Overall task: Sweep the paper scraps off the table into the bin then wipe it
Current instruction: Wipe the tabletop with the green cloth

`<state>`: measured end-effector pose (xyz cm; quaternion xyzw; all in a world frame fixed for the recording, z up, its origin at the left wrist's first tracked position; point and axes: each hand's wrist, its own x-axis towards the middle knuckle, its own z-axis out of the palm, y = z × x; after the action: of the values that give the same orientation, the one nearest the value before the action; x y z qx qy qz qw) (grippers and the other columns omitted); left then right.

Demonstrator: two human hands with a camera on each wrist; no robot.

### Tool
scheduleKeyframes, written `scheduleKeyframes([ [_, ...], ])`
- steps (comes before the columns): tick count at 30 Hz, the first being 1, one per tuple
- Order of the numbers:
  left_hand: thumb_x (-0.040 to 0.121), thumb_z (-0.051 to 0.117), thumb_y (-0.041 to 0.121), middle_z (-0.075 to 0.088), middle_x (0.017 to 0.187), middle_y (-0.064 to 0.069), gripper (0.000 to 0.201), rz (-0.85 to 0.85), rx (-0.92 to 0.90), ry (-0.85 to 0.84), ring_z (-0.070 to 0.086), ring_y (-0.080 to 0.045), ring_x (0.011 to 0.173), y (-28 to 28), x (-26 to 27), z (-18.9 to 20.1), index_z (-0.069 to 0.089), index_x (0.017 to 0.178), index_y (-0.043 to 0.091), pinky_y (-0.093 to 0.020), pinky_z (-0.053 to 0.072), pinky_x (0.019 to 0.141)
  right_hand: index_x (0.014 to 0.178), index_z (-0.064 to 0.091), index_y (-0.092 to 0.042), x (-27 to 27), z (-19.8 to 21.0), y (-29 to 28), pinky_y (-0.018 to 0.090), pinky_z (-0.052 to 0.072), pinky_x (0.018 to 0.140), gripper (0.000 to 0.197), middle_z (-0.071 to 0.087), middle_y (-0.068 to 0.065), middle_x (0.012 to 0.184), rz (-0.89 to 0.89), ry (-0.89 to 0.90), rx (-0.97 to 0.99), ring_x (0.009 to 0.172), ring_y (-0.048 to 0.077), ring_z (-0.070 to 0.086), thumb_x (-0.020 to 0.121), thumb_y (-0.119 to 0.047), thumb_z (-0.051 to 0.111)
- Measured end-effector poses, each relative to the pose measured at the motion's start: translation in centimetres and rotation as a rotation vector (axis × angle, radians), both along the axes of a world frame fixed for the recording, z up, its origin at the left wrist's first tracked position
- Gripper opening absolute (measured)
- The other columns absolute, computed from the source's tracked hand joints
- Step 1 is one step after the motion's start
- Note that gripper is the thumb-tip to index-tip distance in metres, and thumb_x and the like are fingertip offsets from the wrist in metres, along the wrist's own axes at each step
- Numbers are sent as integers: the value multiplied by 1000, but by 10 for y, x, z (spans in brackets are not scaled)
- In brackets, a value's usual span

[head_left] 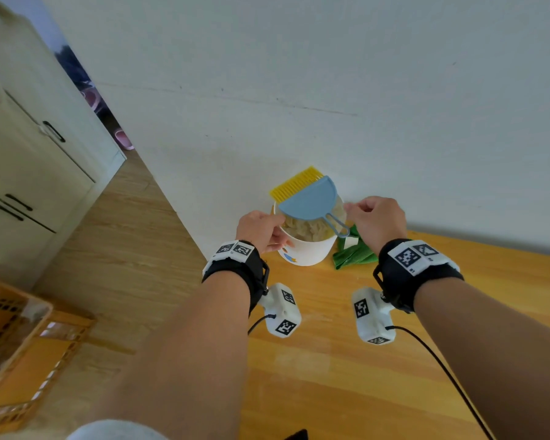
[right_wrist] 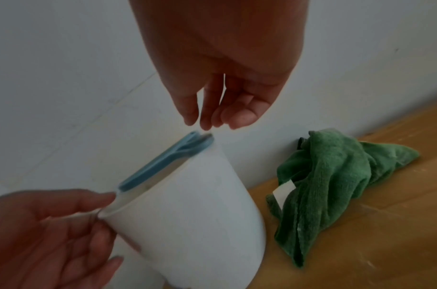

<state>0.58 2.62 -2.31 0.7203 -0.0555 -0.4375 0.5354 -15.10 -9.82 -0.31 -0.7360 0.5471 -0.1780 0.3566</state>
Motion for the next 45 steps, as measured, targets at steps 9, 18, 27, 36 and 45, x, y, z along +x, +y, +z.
scheduleKeyframes([
  [9, 90, 43, 7, 53, 65, -10, 21, 58, 147, 100, 55, -25, 57, 15, -5, -35, 52, 70, 4, -32, 50, 58, 128, 62, -22, -37, -46, -32, 39, 43, 102, 39, 56, 9, 135, 170, 360, -109, 127, 30, 46, 90, -29, 56],
  [18, 93, 44, 8, 52, 65, -8, 24, 46, 266, 126, 56, -22, 55, 26, -11, -71, 50, 70, 5, -32, 50, 58, 152, 16, -35, -39, -98, -49, 55, 20, 117, 95, 2, 10, 162, 346, 735, -19, 148, 38, 0, 76, -47, 71],
  [27, 95, 43, 5, 52, 65, -9, 26, 105, 272, 131, 55, -22, 56, 27, -15, -80, 49, 71, 4, -32, 50, 60, 143, 43, -12, -38, -99, -47, 43, 39, 106, 68, 43, 15, 144, 395, 713, -77, 133, 35, 38, 85, -36, 68],
  [36, 93, 43, 3, 52, 65, -9, 21, 198, 265, 46, 53, -21, 53, 40, -31, -85, 50, 72, 4, -31, 50, 55, 122, 67, -25, -49, -90, -24, 40, 50, 86, 47, 61, 8, 113, 569, 705, -24, 112, 29, 50, 79, -43, 71],
  [45, 91, 49, 2, 54, 64, -7, 11, 246, 295, -124, 50, -17, 48, 74, -58, -92, 55, 82, 4, -26, 41, 46, 127, 63, -31, -63, -89, 4, 29, 43, 72, 57, 63, 3, 117, 684, 682, 16, 104, 23, 59, 73, -44, 78],
])
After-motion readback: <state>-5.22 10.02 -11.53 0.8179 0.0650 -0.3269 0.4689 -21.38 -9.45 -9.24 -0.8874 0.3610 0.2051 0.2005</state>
